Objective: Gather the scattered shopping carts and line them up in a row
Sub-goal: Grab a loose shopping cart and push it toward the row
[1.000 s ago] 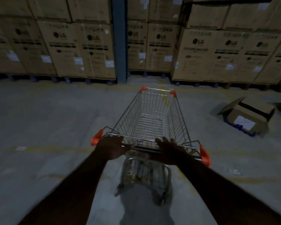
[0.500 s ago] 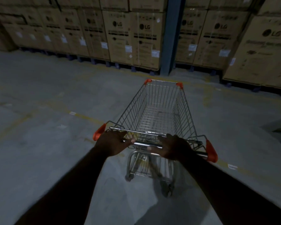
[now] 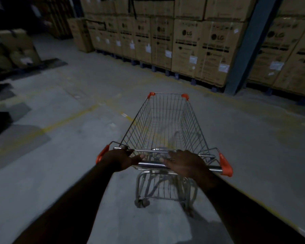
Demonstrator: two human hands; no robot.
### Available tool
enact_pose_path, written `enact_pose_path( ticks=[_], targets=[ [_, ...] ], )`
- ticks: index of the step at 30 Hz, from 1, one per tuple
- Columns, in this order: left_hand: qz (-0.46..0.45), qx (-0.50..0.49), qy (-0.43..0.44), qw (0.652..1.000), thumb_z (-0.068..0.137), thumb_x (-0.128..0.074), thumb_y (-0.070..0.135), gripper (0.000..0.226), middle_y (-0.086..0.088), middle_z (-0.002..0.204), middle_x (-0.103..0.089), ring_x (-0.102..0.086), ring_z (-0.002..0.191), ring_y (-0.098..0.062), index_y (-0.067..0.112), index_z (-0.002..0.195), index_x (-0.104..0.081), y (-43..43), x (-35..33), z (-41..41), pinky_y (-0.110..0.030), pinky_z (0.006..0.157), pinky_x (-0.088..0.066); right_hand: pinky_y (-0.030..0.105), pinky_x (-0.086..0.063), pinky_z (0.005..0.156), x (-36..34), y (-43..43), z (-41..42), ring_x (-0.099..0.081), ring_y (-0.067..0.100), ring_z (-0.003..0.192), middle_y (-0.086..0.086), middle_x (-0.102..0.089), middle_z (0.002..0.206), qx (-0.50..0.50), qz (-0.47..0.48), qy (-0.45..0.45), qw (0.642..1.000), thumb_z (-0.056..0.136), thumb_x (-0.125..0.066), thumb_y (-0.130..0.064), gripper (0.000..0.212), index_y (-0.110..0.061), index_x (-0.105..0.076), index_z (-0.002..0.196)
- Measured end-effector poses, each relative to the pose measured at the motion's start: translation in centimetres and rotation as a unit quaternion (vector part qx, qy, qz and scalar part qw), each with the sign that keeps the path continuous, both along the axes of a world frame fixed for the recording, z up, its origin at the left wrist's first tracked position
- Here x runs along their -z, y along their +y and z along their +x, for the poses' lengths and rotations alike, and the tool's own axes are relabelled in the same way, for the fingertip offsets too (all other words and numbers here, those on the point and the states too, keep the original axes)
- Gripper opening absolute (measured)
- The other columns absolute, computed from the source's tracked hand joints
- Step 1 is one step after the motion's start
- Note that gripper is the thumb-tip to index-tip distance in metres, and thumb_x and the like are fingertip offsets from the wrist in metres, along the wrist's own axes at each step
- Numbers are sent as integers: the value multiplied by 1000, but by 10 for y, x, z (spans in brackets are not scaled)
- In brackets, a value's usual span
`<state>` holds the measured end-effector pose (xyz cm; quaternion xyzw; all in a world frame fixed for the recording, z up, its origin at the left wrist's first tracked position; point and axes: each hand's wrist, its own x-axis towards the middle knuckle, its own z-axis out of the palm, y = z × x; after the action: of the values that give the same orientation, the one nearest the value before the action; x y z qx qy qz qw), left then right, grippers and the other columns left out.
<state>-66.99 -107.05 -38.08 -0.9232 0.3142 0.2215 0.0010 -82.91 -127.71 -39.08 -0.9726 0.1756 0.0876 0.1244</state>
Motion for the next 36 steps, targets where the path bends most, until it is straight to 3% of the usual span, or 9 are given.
enact_pose_path(
  ticks=[4, 9, 11, 14, 18, 20, 23, 32, 36],
  targets=[
    [18, -64, 4, 998, 74, -15, 95, 107, 4, 167, -12, -27, 150, -26, 31, 159, -24, 36, 7, 28, -45, 122, -14, 48, -45, 102, 0, 23, 50, -55, 28, 126, 1, -56, 143, -11, 5, 5, 1000, 67, -2, -98, 111, -31, -49, 142],
    [13, -136, 40, 990, 74, -18, 96, 108, 3, 168, -6, -66, 110, -21, 30, 159, -19, 85, 10, 65, -32, 99, -47, 49, -49, 95, 12, 55, 121, -60, 30, 116, 7, -63, 131, -49, -13, 17, 999, 63, 0, -100, 120, -23, -55, 136],
    [10, -165, 43, 985, 74, -18, 96, 109, 2, 168, -6, -63, 117, -24, 28, 160, -19, 107, 13, 80, -33, 102, -44, 48, -50, 94, 12, 71, 148, -61, 30, 113, 7, -65, 127, -72, -14, 19, 997, 63, -1, -101, 119, -23, -59, 132],
    [3, -200, 50, 979, 73, -18, 97, 110, 1, 168, -5, -39, 144, -28, 28, 160, -18, 141, 17, 103, -44, 117, -33, 47, -50, 95, 13, 98, 188, -61, 29, 113, 8, -65, 125, -107, -13, 24, 994, 63, -3, -100, 118, -21, -62, 127],
    [-8, -238, 33, 971, 60, -12, 105, 126, -3, 168, -11, -20, 153, -27, 27, 159, -21, 189, 23, 132, -53, 122, -18, 48, -47, 99, 18, 133, 241, -57, 29, 121, 8, -61, 135, -136, -1, 32, 990, 66, -11, -99, 112, -23, -57, 135],
    [-15, -265, 36, 963, 56, -14, 106, 131, -4, 168, -12, -20, 152, -29, 27, 158, -23, 210, 24, 147, -54, 122, -18, 48, -45, 103, 17, 153, 263, -53, 29, 128, 7, -56, 142, -153, 0, 35, 988, 68, -13, -96, 109, -26, -51, 143],
    [-24, -296, 42, 954, 70, -25, 99, 115, -6, 168, -12, -23, 151, -32, 24, 158, -24, 238, 24, 168, -52, 122, -20, 48, -42, 106, 10, 183, 294, -47, 27, 134, 5, -50, 149, -182, -1, 38, 983, 71, -15, -92, 105, -27, -45, 148],
    [-30, -361, 57, 930, 85, -40, 83, 97, -13, 166, -16, -27, 148, -36, 20, 158, -27, 307, 27, 240, -50, 120, -26, 47, -44, 105, 0, 255, 398, -51, 27, 132, 4, -53, 147, -247, -8, 46, 968, 79, -29, -86, 89, -30, -50, 144],
    [-41, -384, 40, 921, 89, -41, 77, 90, -18, 162, -24, -33, 145, -36, 15, 154, -34, 328, 31, 272, -50, 117, -32, 47, -38, 111, -2, 276, 447, -43, 26, 139, 3, -44, 155, -284, -3, 50, 958, 91, -40, -74, 75, -26, -47, 148]
  ],
)
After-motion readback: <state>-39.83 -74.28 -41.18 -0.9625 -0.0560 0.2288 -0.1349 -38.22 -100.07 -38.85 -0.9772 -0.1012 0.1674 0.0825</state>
